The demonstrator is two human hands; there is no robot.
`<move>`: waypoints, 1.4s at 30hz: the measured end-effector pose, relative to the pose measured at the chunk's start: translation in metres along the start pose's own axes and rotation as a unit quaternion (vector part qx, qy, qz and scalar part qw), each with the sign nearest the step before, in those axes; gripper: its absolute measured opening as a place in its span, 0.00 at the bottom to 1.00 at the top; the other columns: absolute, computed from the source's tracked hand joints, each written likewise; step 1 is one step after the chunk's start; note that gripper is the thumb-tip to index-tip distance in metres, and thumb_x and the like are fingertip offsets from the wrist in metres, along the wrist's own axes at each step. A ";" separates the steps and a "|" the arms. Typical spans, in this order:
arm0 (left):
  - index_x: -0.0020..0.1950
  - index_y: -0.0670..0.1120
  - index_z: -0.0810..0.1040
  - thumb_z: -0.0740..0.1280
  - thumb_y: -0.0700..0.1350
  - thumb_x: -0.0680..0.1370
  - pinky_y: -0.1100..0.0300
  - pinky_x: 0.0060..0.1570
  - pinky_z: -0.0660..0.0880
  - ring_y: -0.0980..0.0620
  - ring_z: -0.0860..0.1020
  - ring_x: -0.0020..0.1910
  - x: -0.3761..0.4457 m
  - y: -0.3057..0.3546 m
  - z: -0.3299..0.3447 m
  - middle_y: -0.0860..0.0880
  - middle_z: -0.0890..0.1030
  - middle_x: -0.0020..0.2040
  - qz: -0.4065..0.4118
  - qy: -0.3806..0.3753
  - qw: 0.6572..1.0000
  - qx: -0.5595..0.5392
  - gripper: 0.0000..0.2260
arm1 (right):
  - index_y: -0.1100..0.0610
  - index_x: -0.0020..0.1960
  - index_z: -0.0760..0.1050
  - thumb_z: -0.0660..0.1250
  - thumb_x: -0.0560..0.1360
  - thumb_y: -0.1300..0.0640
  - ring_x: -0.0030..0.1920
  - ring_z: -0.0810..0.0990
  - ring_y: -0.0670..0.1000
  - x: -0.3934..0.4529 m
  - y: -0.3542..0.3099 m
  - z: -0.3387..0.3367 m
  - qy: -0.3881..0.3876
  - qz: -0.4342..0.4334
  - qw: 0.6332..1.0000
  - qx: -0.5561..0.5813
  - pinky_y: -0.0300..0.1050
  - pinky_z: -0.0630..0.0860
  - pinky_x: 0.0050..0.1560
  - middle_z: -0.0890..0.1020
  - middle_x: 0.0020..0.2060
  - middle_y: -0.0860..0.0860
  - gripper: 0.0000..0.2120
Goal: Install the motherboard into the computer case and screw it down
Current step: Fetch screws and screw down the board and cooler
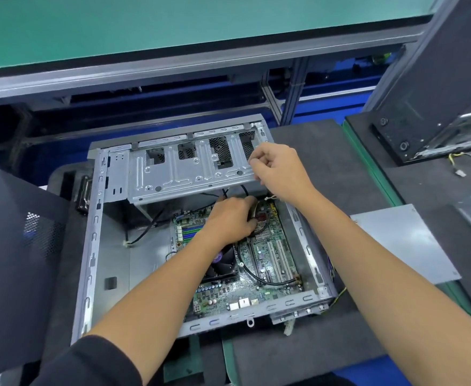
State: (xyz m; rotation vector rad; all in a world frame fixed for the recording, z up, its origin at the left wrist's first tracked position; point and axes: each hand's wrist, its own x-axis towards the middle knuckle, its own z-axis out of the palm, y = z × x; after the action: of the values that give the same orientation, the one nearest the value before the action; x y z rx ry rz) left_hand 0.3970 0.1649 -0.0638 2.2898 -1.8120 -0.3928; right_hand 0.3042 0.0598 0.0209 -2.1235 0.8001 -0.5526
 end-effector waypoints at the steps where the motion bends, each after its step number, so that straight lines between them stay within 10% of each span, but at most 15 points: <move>1: 0.65 0.48 0.71 0.64 0.51 0.75 0.53 0.44 0.71 0.45 0.79 0.45 0.000 0.000 0.001 0.47 0.81 0.44 -0.003 -0.008 1.000 0.006 0.19 | 0.54 0.43 0.78 0.62 0.75 0.60 0.32 0.79 0.55 0.000 0.000 0.000 -0.001 0.001 1.000 -0.002 0.49 0.79 0.37 0.81 0.30 0.53 0.06; 13: 0.67 0.50 0.71 0.61 0.48 0.75 0.54 0.47 0.69 0.43 0.76 0.56 0.019 0.012 0.003 0.44 0.78 0.57 -0.103 -0.052 0.992 -0.054 0.20 | 0.55 0.43 0.79 0.63 0.75 0.60 0.33 0.79 0.54 0.002 0.000 0.001 -0.002 0.010 1.000 -0.001 0.50 0.80 0.39 0.81 0.31 0.54 0.06; 18: 0.63 0.46 0.70 0.62 0.53 0.75 0.49 0.56 0.67 0.43 0.78 0.50 0.011 0.014 -0.001 0.46 0.81 0.48 -0.056 -0.007 0.998 0.026 0.19 | 0.56 0.42 0.79 0.63 0.74 0.61 0.32 0.78 0.53 0.003 0.000 0.001 -0.002 0.008 1.000 0.000 0.47 0.78 0.38 0.81 0.30 0.54 0.06; 22: 0.47 0.46 0.75 0.61 0.51 0.76 0.56 0.38 0.71 0.46 0.79 0.35 -0.001 0.017 -0.021 0.48 0.79 0.34 0.128 0.071 0.981 0.129 0.10 | 0.57 0.44 0.79 0.63 0.75 0.61 0.33 0.79 0.52 0.004 0.000 0.001 -0.005 0.005 1.000 -0.011 0.45 0.78 0.37 0.81 0.31 0.53 0.06; 28: 0.40 0.51 0.75 0.65 0.62 0.74 0.61 0.32 0.68 0.57 0.73 0.31 -0.024 0.061 0.001 0.54 0.76 0.33 0.210 -0.202 0.951 -0.102 0.15 | 0.57 0.44 0.79 0.63 0.76 0.61 0.33 0.79 0.53 0.004 0.000 0.002 -0.015 0.008 1.000 -0.018 0.46 0.78 0.37 0.81 0.31 0.54 0.06; 42: 0.25 0.47 0.65 0.64 0.50 0.76 0.59 0.27 0.60 0.51 0.64 0.24 -0.027 0.079 0.009 0.49 0.66 0.24 0.149 -0.269 0.940 -0.146 0.20 | 0.55 0.43 0.78 0.63 0.75 0.60 0.32 0.77 0.51 0.004 0.002 0.003 -0.016 0.005 0.999 -0.029 0.41 0.76 0.36 0.81 0.30 0.52 0.06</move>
State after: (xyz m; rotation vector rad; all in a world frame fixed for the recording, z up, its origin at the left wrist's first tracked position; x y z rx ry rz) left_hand 0.3151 0.1733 -0.0452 1.7737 -2.1115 -1.2340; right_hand 0.3086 0.0573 0.0174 -2.1748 0.8173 -0.4949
